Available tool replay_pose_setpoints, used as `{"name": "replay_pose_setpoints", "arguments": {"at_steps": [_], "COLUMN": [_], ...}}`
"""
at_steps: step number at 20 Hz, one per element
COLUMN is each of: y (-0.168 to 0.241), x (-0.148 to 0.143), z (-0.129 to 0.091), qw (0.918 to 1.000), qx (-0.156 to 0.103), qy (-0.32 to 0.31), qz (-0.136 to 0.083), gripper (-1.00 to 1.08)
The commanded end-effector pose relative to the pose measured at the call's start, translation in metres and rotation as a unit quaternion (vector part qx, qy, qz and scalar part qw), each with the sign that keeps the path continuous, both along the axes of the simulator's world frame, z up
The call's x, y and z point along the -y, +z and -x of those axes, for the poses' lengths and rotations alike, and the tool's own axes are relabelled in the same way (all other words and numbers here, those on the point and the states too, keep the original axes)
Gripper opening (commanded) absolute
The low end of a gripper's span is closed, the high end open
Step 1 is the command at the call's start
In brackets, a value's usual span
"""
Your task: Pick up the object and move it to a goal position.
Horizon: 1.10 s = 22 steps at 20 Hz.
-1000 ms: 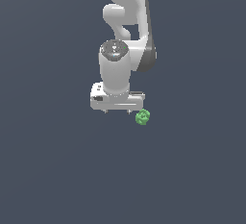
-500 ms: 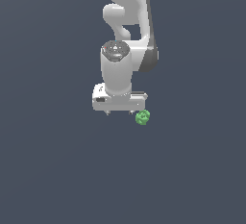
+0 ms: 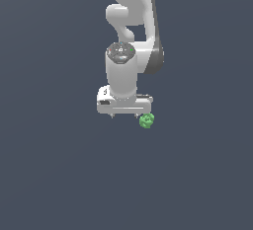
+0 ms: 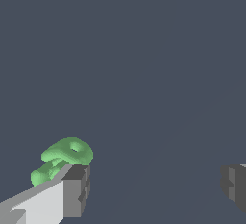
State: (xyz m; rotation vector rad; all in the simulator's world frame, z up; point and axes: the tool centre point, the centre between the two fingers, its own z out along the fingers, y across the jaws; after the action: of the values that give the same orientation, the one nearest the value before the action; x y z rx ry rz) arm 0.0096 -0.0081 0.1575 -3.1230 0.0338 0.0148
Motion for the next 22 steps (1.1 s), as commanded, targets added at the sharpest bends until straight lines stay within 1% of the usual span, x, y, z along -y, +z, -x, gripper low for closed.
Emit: {"name": "replay_pose_setpoints", "arguments": {"at_steps": [1, 7, 12, 17, 22], "y": [-0.003, -0.012, -0.024, -0.036, -0.048], "x": [-0.005, -0.021, -0.041, -0.062, -0.082], "z": [0.001, 0.007, 0.014, 0.023, 0.033], "qw": [1.0, 0.999, 0.9962, 0.9911, 0.9838], "qx": [0.0, 0.0, 0.0, 0.0, 0.0], "qy": [-0.009, -0.044, -0.086, -0.133, -0.179], "qz": [0.0, 0.002, 0.004, 0.005, 0.007], "gripper": [1.0, 1.0, 1.0, 1.0, 1.0]}}
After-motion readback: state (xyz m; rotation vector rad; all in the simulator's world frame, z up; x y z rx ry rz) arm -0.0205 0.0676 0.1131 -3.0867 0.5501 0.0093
